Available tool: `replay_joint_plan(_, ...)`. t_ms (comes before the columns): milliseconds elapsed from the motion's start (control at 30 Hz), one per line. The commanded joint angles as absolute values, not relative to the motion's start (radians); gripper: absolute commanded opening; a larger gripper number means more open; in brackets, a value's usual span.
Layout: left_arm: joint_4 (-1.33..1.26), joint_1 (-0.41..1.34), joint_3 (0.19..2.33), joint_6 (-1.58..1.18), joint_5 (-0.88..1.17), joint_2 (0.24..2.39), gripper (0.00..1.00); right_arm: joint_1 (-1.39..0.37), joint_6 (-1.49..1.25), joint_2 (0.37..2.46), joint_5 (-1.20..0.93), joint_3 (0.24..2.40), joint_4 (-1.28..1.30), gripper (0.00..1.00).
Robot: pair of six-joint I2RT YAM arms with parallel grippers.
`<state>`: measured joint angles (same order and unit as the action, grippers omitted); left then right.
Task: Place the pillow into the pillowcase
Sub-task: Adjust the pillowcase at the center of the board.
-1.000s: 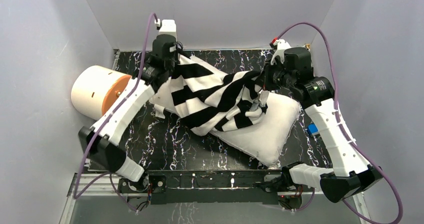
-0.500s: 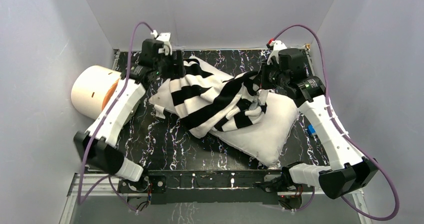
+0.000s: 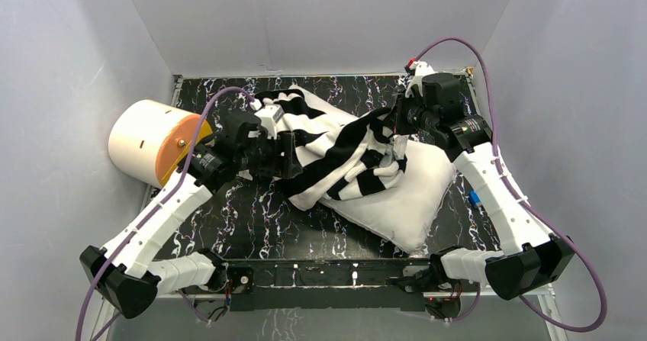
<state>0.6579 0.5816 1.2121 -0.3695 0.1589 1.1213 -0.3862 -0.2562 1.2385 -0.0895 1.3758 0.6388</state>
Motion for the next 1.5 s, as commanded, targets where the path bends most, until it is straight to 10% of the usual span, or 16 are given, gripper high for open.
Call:
replay_joint_plan(0, 0.646, 0.633, 1.158, -0.45, 0.191, 1.12, 0.72, -0.383, -0.268, 1.207, -0.106, 1.368, 0.575, 0.0)
replay_joint_plan(433, 0.453, 0.646, 1.01, -0.515, 0.044, 1.174, 0.68, -0.382, -0.265, 1.177, -0.131, 1.355, 0.57, 0.0)
replay_joint_plan(700, 0.387, 0.645, 1.048, -0.514, 0.015, 1.158, 0.0, -0.382, -0.266, 1.171, -0.161, 1.337, 0.554, 0.0)
replay_joint_plan(1067, 0.372, 0.644, 1.415, -0.337, -0.353, 1.216, 0.0, -0.383, -0.279, 1.175, -0.245, 1.285, 0.523, 0.0)
replay_joint_plan(1467, -0.323, 0.504, 1.634, -0.071, -0.532, 1.593, 0.0, -0.383, -0.354, 1.216, -0.235, 1.3, 0.372, 0.0)
